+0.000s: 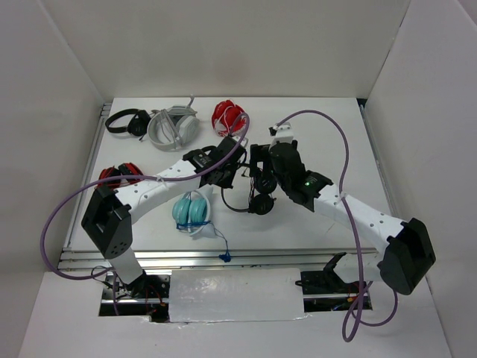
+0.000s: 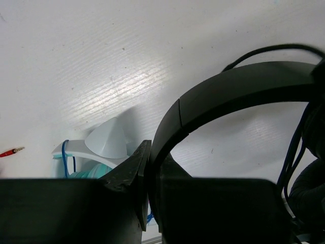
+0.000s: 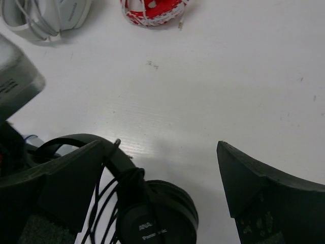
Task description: Wrap the headphones
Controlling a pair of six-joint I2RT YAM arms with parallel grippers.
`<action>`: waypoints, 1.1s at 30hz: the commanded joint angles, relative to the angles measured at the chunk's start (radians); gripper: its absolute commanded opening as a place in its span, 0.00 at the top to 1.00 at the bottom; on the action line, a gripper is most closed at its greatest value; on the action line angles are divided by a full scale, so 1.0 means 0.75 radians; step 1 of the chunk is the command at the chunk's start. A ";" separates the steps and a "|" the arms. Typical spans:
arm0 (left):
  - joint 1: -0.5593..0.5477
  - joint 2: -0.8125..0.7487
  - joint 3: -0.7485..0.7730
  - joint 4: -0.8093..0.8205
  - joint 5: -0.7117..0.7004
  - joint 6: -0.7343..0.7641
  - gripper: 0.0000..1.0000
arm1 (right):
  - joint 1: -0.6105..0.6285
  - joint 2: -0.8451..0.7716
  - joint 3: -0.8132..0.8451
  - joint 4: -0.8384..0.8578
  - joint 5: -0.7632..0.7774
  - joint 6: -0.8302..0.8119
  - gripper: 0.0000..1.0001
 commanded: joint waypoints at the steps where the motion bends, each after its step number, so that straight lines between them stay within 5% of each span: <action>1: -0.007 -0.073 0.012 0.026 -0.028 -0.025 1.00 | -0.047 -0.026 0.029 -0.046 0.076 0.044 0.00; 19: -0.007 0.029 0.090 0.095 0.014 0.004 1.00 | -0.207 -0.177 0.080 -0.097 -0.104 0.001 0.00; 33: -0.007 0.156 0.112 0.165 0.151 0.029 1.00 | -0.538 -0.662 -0.128 -0.304 -0.081 0.257 0.00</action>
